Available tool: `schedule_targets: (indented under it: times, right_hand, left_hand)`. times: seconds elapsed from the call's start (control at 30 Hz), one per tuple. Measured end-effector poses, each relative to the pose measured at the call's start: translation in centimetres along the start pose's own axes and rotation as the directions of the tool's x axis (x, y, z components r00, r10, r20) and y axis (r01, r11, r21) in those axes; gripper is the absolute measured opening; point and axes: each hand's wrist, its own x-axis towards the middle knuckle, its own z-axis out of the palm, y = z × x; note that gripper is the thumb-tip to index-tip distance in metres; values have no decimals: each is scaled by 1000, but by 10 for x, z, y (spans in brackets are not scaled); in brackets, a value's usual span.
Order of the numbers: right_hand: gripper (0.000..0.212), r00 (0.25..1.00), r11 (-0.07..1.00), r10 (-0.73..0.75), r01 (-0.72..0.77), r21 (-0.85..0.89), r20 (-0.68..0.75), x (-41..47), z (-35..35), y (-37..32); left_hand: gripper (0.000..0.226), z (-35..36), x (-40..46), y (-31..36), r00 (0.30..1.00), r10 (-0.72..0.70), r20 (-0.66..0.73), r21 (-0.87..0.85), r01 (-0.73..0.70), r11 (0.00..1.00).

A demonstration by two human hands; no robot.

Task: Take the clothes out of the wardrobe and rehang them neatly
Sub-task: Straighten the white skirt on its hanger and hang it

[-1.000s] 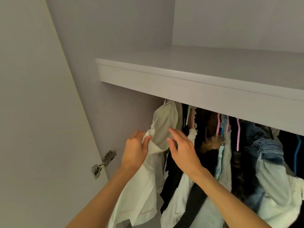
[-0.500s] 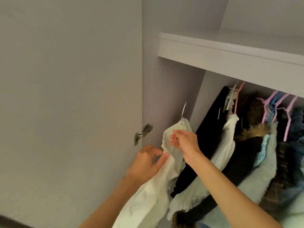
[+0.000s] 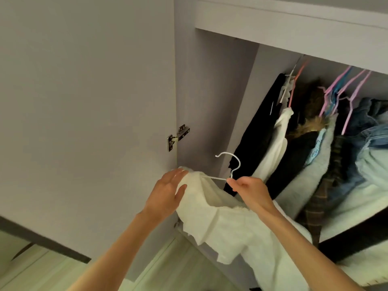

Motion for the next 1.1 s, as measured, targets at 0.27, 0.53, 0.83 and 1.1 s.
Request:
schedule_targets:
  times: [0.27, 0.53, 0.83, 1.1]
  right_hand:
    - [35, 930, 952, -305, 299, 62, 206, -7, 4, -9]
    - [35, 730, 893, -443, 412, 183, 520, -38, 73, -34]
    - [37, 240, 674, -590, 673, 306, 771, -155, 171, -91]
    - [35, -147, 215, -686, 894, 392, 712, -288, 247, -105]
  left_hand:
    - [87, 1, -65, -6, 978, -206, -11, -1, 206, 979]
    - [59, -12, -186, 8, 832, -412, -372, 99, 477, 873]
    - [53, -18, -357, 53, 265, -658, -705, -214, 805, 553]
    - [34, -24, -524, 112, -333, -633, -700, -579, 782, 229]
